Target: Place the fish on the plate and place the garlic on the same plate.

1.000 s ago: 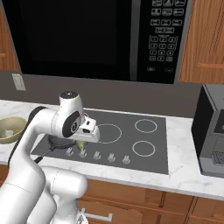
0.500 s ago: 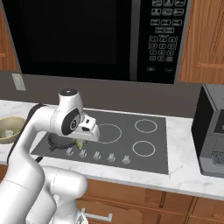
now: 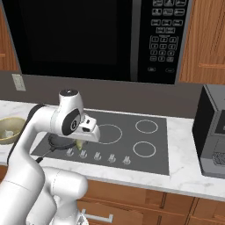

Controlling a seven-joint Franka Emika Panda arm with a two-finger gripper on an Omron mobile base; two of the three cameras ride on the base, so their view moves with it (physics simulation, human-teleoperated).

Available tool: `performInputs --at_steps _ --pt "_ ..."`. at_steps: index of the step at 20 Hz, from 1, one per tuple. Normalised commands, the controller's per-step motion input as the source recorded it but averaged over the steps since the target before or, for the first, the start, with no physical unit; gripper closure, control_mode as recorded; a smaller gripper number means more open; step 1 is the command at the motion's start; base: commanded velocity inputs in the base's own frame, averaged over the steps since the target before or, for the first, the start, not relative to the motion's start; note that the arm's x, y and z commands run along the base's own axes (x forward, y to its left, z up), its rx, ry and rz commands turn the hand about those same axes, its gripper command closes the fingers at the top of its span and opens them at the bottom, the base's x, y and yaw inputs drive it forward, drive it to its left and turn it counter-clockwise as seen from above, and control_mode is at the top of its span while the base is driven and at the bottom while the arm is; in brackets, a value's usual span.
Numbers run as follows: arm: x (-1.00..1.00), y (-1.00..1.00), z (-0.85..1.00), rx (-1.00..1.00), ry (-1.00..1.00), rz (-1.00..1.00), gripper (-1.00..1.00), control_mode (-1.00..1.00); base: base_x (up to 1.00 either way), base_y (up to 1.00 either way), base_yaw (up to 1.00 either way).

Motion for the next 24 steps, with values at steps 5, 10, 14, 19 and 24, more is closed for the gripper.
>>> performInputs --at_steps 5,10,14,19,24 --pt "0.0 0.0 0.0 0.0 0.0 0.0 1.0 1.0 -0.38 0.0 -0.01" --pt "0.0 0.0 0.0 0.0 0.0 0.0 1.0 1.0 -0.73 0.23 -0.05" --pt "0.0 0.0 0.0 0.0 0.0 0.0 1.0 1.0 -0.37 0.9 -0.06" --pt "0.0 0.0 0.0 0.0 0.0 0.0 1.0 1.0 -0.12 1.0 -0.04" --pt "0.0 0.0 0.0 0.0 0.0 0.0 1.0 1.0 0.0 1.0 0.0"
